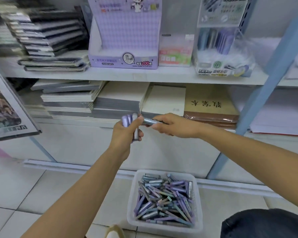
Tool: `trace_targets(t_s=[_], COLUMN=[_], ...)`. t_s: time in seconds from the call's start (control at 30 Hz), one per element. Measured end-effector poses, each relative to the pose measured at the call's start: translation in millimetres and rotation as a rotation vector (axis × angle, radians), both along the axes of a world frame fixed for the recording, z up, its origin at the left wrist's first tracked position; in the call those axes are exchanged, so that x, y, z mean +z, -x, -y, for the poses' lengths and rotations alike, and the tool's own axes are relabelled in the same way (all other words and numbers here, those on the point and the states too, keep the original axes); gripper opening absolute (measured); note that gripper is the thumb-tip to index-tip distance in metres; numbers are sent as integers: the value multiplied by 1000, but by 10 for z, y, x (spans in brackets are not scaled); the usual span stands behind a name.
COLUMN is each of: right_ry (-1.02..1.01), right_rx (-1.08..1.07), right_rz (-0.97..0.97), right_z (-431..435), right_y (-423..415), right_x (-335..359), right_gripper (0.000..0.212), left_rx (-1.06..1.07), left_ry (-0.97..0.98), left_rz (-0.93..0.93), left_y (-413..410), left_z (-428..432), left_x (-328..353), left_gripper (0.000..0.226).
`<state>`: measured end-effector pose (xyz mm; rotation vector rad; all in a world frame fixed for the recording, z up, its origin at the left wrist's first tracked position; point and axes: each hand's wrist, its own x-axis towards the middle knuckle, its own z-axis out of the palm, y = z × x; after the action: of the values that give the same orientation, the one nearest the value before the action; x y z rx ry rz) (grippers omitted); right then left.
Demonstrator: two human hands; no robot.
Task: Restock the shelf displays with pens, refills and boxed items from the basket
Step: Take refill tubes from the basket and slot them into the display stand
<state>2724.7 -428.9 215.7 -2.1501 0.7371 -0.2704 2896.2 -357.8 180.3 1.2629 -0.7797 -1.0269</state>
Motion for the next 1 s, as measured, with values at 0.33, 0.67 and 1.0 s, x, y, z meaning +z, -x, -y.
trace_targets(t_s=[0.33,0.67,1.0], right_ry=[60,341,616], right_rx=[-259,-574,-740], right_rz=[686,949,428], right_z=[2,422,1210], right_y=[412,915,1011], right_x=[687,1378,1638], right_gripper=[19,11,14], left_rx=[-107,-301,-319], left_ry=[51,49,-34], left_rz=[-144,-361,-408], left_y=[366,815,842], left_z=[217,551,935], left_x=[836,1414,1690], left_gripper=[21,19,7])
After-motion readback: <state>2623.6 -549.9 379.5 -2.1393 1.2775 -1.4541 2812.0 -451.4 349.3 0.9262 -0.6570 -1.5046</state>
